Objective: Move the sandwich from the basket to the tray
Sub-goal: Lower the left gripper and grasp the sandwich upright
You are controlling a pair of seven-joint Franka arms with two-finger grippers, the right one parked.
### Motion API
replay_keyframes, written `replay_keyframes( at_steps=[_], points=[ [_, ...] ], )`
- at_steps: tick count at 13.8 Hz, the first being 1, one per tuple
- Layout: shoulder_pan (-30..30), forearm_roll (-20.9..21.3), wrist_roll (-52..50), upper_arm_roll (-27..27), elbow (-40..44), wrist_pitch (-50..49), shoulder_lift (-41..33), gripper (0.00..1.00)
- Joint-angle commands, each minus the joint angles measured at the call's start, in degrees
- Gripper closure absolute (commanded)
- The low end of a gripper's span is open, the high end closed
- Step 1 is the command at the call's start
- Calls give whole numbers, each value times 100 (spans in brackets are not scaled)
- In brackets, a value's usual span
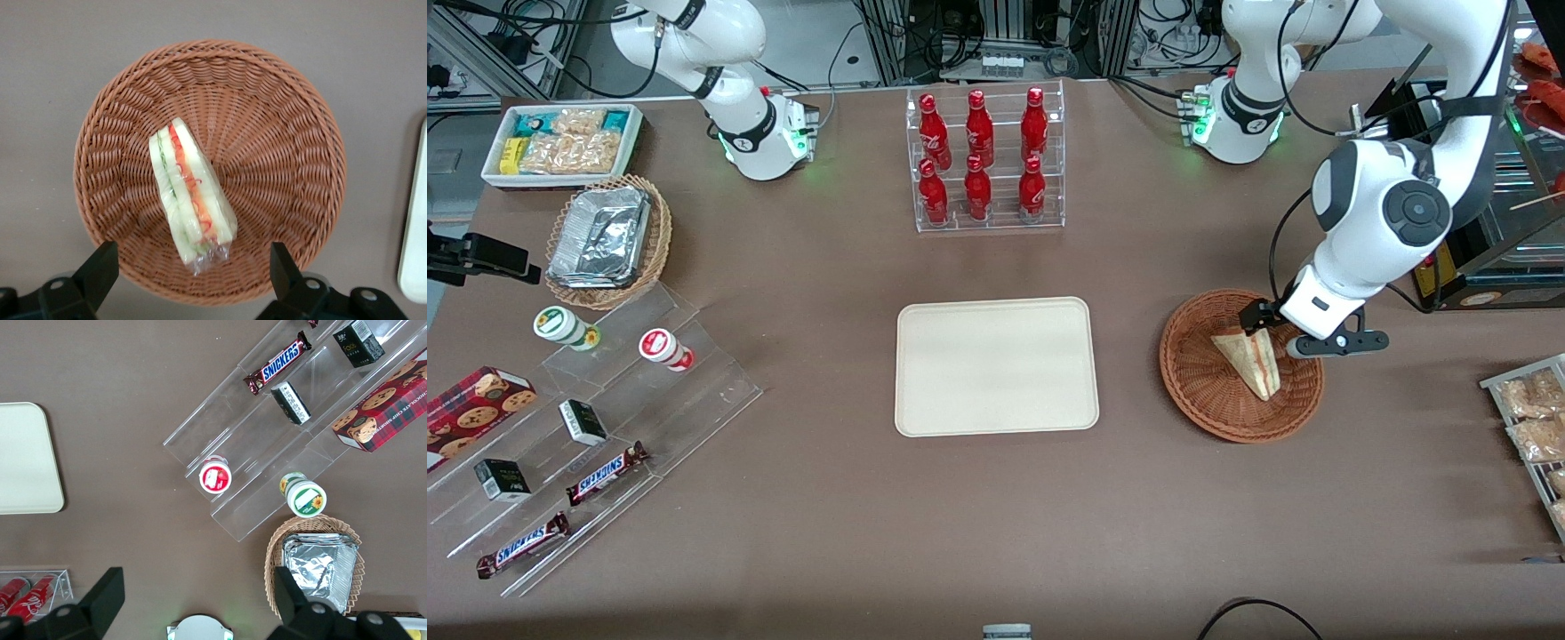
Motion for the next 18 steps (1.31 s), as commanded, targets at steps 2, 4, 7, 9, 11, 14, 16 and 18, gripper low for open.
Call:
replay_keyframes(
  at_steps=[2,4,7,9,11,14,16,18],
  points=[
    [42,48,-1018,-32,-496,796,-78,0],
    [42,48,-1722,-32,-532,1008,37,0],
    [42,48,-2373,-23,-532,1017,99,0],
    [42,48,-2856,-23,-532,1096,212,0],
    [33,48,-2964,-32,-532,1131,397,0],
    [33,48,-2964,-23,-506,1158,590,0],
    [33,48,-2973,-32,-497,1210,696,0],
    [33,48,-2990,-32,-488,1246,810,0]
  ],
)
